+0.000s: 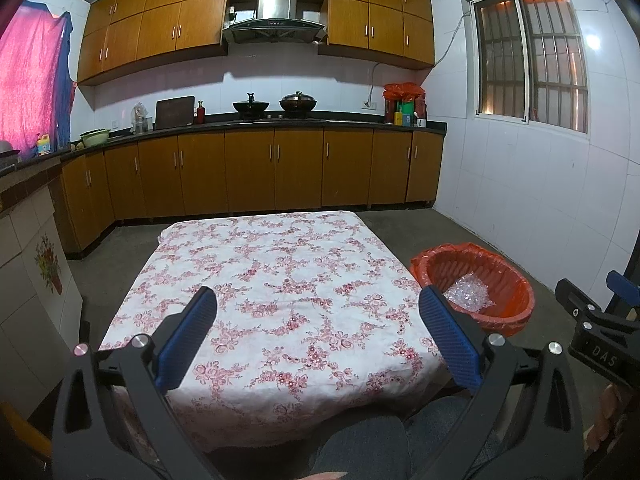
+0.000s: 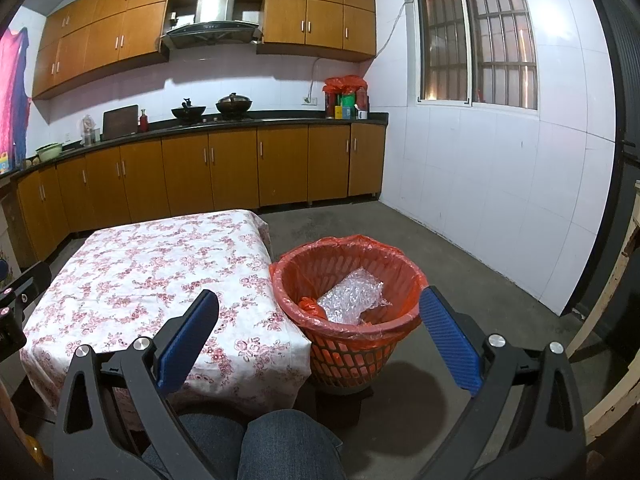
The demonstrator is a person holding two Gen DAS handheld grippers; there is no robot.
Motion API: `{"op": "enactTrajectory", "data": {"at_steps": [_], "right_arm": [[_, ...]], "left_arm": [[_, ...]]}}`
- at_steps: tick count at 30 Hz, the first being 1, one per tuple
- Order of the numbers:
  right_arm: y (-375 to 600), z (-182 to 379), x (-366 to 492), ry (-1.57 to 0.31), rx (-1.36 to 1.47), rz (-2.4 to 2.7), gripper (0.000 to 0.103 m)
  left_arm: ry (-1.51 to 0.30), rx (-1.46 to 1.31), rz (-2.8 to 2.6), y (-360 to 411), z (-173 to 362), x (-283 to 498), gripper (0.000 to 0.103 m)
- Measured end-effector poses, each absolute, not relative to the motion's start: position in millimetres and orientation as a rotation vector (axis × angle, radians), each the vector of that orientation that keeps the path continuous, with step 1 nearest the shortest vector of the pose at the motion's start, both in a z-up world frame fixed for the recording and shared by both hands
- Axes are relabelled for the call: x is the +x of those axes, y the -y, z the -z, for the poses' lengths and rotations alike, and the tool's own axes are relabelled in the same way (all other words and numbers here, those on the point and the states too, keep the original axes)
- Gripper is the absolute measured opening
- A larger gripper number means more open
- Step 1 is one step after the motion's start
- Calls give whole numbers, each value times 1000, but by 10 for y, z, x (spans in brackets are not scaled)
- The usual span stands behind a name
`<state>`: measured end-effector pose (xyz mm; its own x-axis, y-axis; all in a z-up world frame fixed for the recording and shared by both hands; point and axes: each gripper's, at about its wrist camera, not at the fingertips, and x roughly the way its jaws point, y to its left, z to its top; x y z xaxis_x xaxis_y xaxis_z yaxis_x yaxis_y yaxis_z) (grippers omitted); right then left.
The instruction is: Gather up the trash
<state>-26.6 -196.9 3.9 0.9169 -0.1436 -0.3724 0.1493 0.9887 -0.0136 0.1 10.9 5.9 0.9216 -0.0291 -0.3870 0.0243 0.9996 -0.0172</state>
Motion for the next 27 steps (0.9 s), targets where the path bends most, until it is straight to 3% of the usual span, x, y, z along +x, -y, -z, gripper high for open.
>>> {"op": "enactTrajectory", "data": {"at_steps": [27], "right_arm": [[1973,-38,-307,-386,17,153,100]], "left_arm": [[-402,-14,19,-101,1,-5,99]]}}
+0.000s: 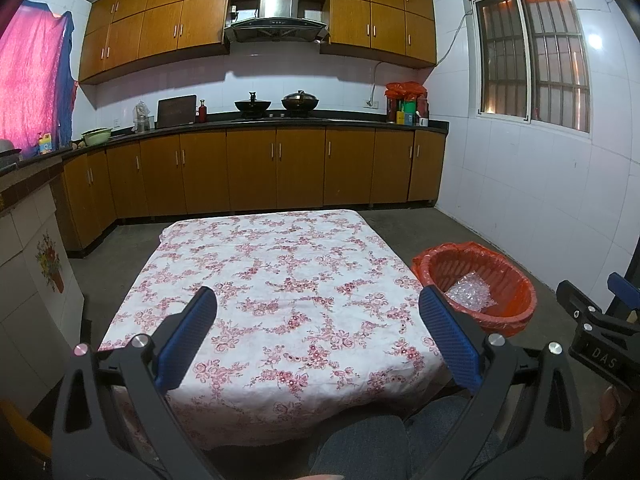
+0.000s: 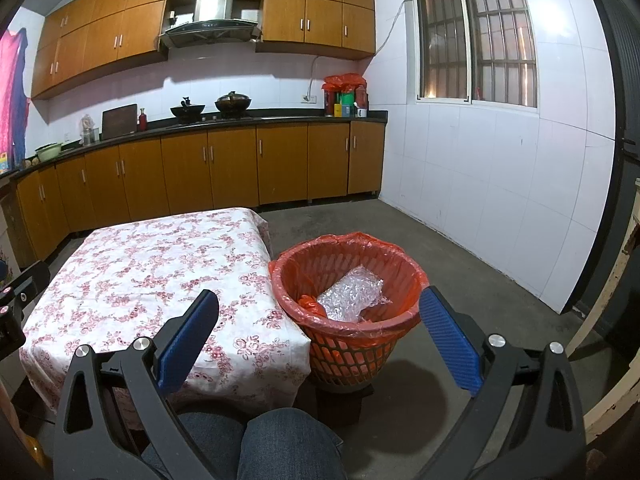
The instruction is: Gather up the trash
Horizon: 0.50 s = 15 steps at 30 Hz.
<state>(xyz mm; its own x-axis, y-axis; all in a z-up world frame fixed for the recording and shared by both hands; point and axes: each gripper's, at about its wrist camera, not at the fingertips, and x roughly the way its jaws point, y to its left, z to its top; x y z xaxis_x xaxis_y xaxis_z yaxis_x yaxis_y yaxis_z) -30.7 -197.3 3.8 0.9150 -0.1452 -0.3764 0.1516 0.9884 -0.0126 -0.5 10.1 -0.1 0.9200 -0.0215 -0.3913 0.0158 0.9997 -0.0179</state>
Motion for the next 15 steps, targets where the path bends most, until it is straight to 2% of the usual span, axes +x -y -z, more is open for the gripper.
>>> {"op": "enactTrajectory", "data": {"at_steps": [15], "right_arm": [[1969,-3,-328,-391,18,156,100]], "left_arm": [[-413,-22,10,-108,14,11,99]]}}
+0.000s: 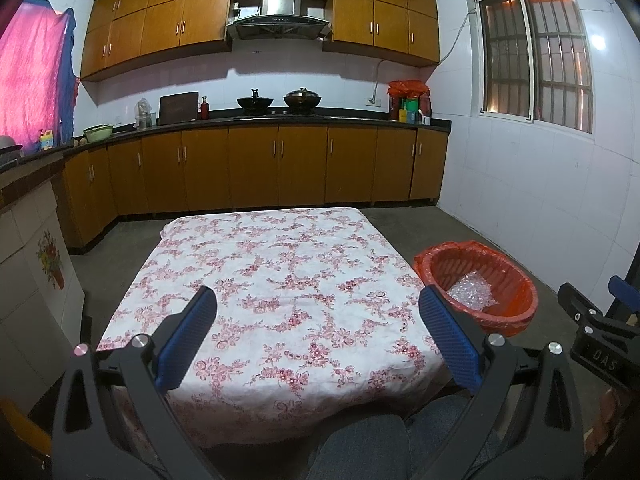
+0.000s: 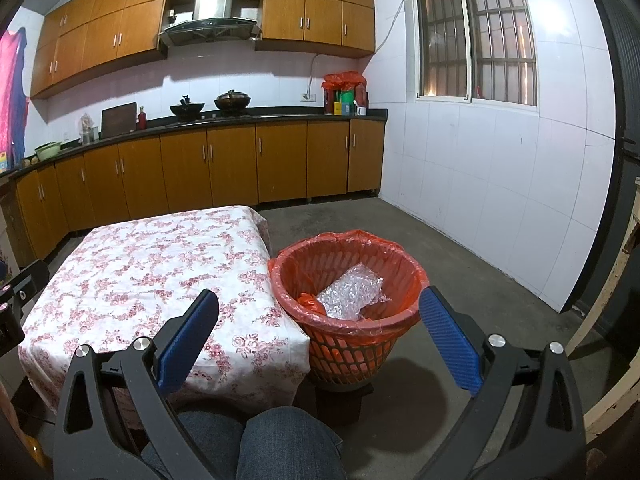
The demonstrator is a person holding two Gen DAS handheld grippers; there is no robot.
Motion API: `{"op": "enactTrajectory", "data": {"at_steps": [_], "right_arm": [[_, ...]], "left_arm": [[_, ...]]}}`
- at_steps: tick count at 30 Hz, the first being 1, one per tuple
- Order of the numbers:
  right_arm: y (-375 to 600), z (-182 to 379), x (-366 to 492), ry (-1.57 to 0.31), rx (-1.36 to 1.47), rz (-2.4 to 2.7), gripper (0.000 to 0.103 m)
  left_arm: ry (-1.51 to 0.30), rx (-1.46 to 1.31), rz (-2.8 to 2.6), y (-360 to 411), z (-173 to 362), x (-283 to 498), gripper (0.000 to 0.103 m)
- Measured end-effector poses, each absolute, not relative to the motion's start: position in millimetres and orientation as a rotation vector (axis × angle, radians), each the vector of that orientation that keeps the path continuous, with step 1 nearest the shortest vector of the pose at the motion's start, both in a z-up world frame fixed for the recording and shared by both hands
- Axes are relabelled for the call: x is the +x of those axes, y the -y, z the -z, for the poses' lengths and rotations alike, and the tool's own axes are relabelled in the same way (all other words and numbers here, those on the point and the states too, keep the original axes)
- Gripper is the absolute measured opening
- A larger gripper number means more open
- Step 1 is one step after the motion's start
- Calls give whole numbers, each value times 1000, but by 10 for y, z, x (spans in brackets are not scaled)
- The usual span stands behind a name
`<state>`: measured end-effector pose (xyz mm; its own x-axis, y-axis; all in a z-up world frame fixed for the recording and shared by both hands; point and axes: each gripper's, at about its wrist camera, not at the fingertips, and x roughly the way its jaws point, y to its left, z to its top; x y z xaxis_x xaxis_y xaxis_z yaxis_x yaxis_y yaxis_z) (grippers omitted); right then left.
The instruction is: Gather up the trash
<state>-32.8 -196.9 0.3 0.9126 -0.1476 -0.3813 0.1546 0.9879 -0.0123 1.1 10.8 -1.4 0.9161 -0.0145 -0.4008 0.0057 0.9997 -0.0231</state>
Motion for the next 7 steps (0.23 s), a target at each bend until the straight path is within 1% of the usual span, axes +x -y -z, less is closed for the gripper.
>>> {"op": "enactTrajectory", "data": {"at_steps": [7], "right_arm": [[1974,-4,-330,-392,18,155,100]], "left_arm": [[-417,-16,16,-100,14,14,99]]}}
